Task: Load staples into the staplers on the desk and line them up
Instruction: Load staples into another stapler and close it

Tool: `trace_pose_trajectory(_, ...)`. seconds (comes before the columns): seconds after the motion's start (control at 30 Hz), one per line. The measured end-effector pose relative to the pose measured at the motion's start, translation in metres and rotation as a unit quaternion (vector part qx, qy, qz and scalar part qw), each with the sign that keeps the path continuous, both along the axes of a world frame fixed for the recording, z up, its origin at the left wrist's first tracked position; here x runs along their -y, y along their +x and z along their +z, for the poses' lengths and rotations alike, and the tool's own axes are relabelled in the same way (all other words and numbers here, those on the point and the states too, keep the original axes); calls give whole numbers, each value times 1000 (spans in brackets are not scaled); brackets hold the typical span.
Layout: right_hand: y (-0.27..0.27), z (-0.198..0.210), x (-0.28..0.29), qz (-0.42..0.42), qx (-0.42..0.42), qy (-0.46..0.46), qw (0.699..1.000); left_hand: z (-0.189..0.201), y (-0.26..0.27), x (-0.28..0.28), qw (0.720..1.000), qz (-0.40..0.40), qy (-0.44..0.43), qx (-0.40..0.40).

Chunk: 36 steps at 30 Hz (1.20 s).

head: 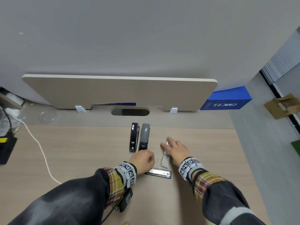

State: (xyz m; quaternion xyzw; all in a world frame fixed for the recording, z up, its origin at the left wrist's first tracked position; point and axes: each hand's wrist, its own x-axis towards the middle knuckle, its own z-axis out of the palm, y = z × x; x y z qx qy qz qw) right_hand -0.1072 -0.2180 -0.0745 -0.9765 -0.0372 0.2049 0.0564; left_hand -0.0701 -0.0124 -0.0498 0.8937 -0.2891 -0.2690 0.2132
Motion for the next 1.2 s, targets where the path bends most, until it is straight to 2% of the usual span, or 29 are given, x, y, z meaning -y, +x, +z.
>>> trace_pose_trajectory(0.2, 3, 1, -4, 32, 21, -41, 998, -1, 7, -10, 1000, 12, 12, -4)
trace_pose_trajectory(0.4, -5, 10, 8, 23, 5, -22, 999, -4, 7, -4, 999, 36, -4, -15)
trace_pose_trajectory(0.57, -8, 39, 14, 43, 36, 7, 998, -4, 0, 14, 987, 129, -73, -69)
trace_pose_trajectory(0.67, -8, 58, 12, 63, 63, 17, 996, 3, -5, 28, 965, 188, -108, -149)
trace_pose_trajectory(0.73, -7, 71, 9, 82, 79, 20, 993, 7, -7, 36, 938, 230, -135, -223)
trace_pose_trajectory(0.87, -5, 92, 1, 112, 81, 15, 990, 14, -6, 44, 834, 346, -208, -378)
trace_pose_trajectory(0.93, -6, 97, -2, 115, 78, 17, 990, 15, -4, 42, 801, 372, -222, -413)
trace_pose_trajectory(1.07, -10, 98, -3, 110, 76, 14, 991, 18, -1, 32, 759, 399, -260, -444)
trace_pose_trajectory(1.13, -12, 97, -5, 102, 79, 19, 991, 18, 0, 30, 759, 397, -271, -439)
trace_pose_trajectory(1.17, -13, 96, -6, 91, 80, 25, 992, 19, -1, 29, 777, 393, -268, -413)
trace_pose_trajectory(1.2, -14, 96, -7, 75, 81, 33, 993, 17, -3, 29, 807, 384, -262, -364)
